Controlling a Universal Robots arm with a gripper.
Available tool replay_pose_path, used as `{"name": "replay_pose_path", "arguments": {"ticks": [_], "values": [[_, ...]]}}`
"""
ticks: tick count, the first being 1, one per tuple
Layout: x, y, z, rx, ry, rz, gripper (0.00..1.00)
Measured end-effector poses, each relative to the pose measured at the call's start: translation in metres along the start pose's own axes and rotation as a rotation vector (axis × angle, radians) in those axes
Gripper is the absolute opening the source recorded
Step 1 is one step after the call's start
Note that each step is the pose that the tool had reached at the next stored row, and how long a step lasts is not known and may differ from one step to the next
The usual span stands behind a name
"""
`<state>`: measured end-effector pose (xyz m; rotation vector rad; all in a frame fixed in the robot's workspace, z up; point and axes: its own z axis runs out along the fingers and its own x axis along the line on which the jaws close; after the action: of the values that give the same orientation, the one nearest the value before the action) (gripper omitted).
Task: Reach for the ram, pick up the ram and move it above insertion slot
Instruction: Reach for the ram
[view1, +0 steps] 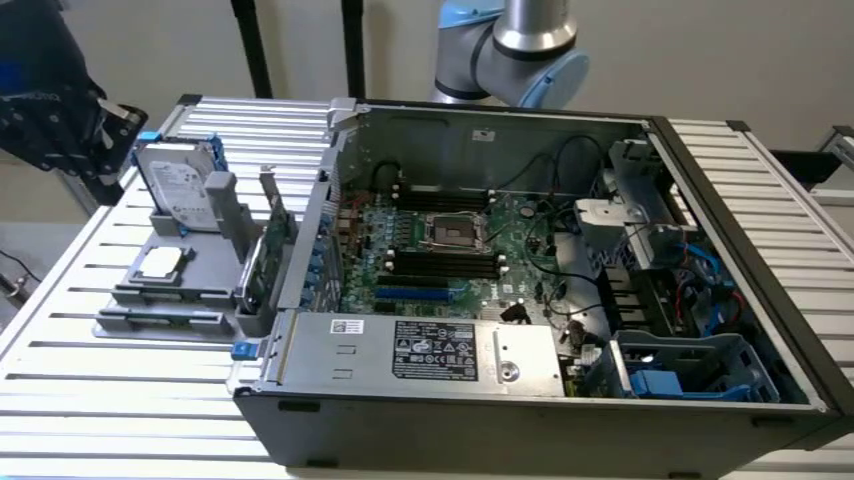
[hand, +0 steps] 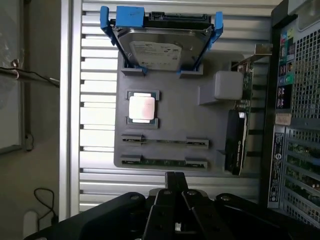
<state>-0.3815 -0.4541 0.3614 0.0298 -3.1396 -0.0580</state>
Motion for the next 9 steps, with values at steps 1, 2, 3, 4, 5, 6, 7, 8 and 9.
{"name": "replay_pose_path", "arguments": {"ticks": [1, 2, 3, 4, 5, 6, 7, 8, 9], "values": [[0.000, -0.0014, 0.0015, 0.0002, -0.0002, 0.000, 0.11], [0.000, -0.0030, 0.0029, 0.0006, -0.0001, 0.000, 0.11], [0.000, -0.0051, 0.0044, 0.0010, 0.0001, 0.000, 0.11], [0.000, -0.0073, 0.0062, 0.0011, 0.0000, 0.000, 0.11], [0.000, -0.0093, 0.0078, 0.0014, 0.0000, 0.000, 0.11], [0.000, -0.0110, 0.0094, 0.0015, 0.0000, 0.000, 0.11], [0.000, -0.0125, 0.0111, 0.0017, -0.0001, -0.001, 0.11], [0.000, -0.0139, 0.0127, 0.0020, 0.0000, -0.001, 0.11], [0.000, -0.0150, 0.0143, 0.0023, 0.0000, -0.001, 0.11]]}}
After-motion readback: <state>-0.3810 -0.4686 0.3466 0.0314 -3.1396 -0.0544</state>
